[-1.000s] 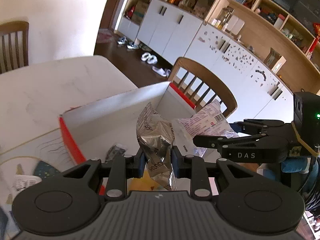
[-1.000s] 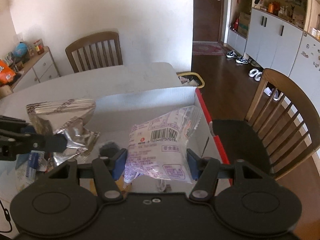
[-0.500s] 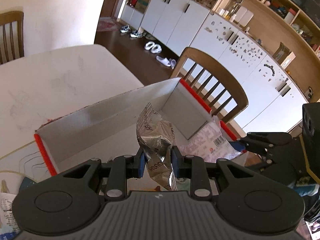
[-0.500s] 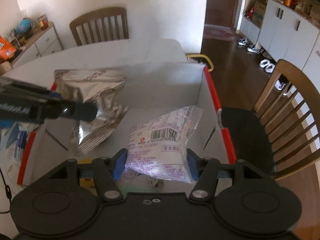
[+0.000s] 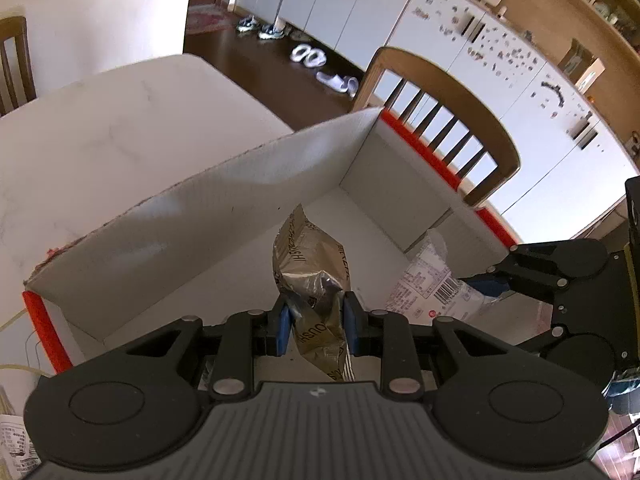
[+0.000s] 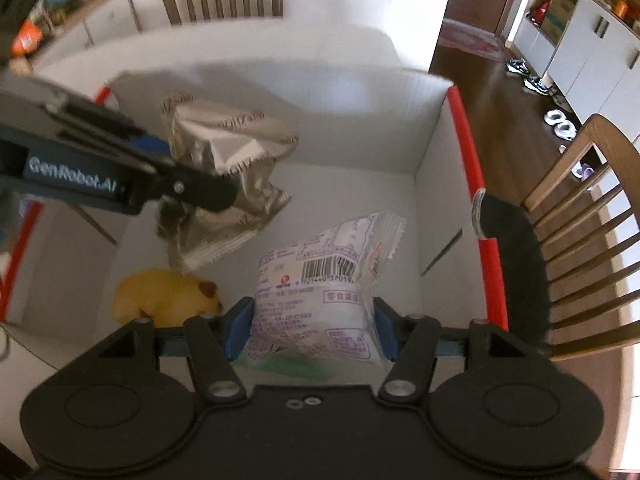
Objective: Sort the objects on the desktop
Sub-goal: 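Lift the foil bag and clear bag and carry them into the shoebox, then open the left tool to drop the foil bag while the right tool releases the clear bag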
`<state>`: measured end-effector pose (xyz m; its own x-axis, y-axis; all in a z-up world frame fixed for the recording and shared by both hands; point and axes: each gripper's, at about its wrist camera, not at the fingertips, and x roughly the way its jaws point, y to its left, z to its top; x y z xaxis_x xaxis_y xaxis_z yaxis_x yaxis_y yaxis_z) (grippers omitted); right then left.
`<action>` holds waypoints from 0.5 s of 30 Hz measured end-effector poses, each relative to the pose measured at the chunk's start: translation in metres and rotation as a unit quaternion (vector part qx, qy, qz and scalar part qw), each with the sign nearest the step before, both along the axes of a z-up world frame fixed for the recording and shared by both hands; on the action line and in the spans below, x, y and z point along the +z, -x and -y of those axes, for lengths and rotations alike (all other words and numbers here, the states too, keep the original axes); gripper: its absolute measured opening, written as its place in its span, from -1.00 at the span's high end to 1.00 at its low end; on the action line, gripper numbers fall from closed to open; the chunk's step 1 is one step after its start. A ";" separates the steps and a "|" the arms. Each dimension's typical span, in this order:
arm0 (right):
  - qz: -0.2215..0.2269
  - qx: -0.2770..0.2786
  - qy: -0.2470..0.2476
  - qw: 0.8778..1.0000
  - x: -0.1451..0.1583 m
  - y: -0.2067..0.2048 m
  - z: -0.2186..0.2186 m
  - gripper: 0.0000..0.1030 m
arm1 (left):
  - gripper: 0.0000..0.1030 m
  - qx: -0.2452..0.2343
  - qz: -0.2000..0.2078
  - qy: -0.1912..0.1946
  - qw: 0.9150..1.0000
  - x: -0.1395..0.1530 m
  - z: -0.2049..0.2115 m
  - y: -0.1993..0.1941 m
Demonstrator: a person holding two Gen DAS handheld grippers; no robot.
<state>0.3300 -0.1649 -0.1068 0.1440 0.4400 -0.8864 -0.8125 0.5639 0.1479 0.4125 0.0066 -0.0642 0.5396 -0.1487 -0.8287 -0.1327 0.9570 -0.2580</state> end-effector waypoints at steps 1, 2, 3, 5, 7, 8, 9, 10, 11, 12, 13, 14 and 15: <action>-0.010 0.003 -0.001 1.000 -0.001 -0.001 -0.001 -0.19 | 0.51 -0.001 -0.007 -0.002 1.000 -0.002 0.000 -0.001; -0.023 0.010 -0.003 1.000 -0.003 -0.001 -0.002 -0.19 | 0.51 -0.004 -0.011 -0.005 1.000 -0.003 0.002 -0.003; -0.027 0.016 -0.001 0.999 -0.004 0.000 -0.003 -0.19 | 0.51 -0.006 -0.014 -0.007 1.000 -0.005 0.003 -0.004; -0.029 0.025 0.008 0.999 -0.007 0.002 -0.006 -0.19 | 0.51 -0.011 -0.021 -0.003 1.000 -0.008 0.003 -0.007; -0.034 0.025 0.005 0.999 -0.008 0.003 -0.006 -0.20 | 0.51 -0.015 -0.027 -0.001 1.000 -0.010 0.003 -0.011; -0.035 0.024 0.004 0.999 -0.008 0.003 -0.006 -0.21 | 0.51 -0.015 -0.033 0.001 0.999 -0.012 0.004 -0.013; -0.036 0.024 0.004 0.999 -0.008 0.003 -0.006 -0.21 | 0.51 -0.015 -0.037 0.003 0.999 -0.013 0.003 -0.013; -0.038 0.024 0.003 0.999 -0.009 0.003 -0.006 -0.21 | 0.51 -0.017 -0.042 0.003 0.999 -0.015 0.004 -0.015; -0.039 0.023 0.003 0.999 -0.009 0.003 -0.006 -0.22 | 0.51 -0.019 -0.045 -0.001 0.999 -0.016 0.005 -0.016; -0.039 0.023 0.002 0.999 -0.009 0.004 -0.007 -0.22 | 0.51 -0.020 -0.049 -0.005 0.999 -0.017 0.004 -0.016; -0.039 0.023 0.002 0.999 -0.009 0.005 -0.008 -0.23 | 0.51 -0.019 -0.053 -0.006 0.998 -0.018 0.004 -0.017; -0.038 0.023 0.001 0.999 -0.009 0.006 -0.008 -0.24 | 0.51 -0.019 -0.057 -0.007 0.998 -0.019 0.004 -0.018; -0.037 0.023 0.002 0.999 -0.009 0.007 -0.009 -0.26 | 0.51 -0.020 -0.060 -0.008 0.998 -0.020 0.005 -0.019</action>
<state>0.3232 -0.1557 -0.1159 0.0579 0.4419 -0.8952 -0.8247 0.5265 0.2065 0.4316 0.0019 -0.0845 0.4295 -0.1535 -0.8899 -0.1236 0.9662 -0.2263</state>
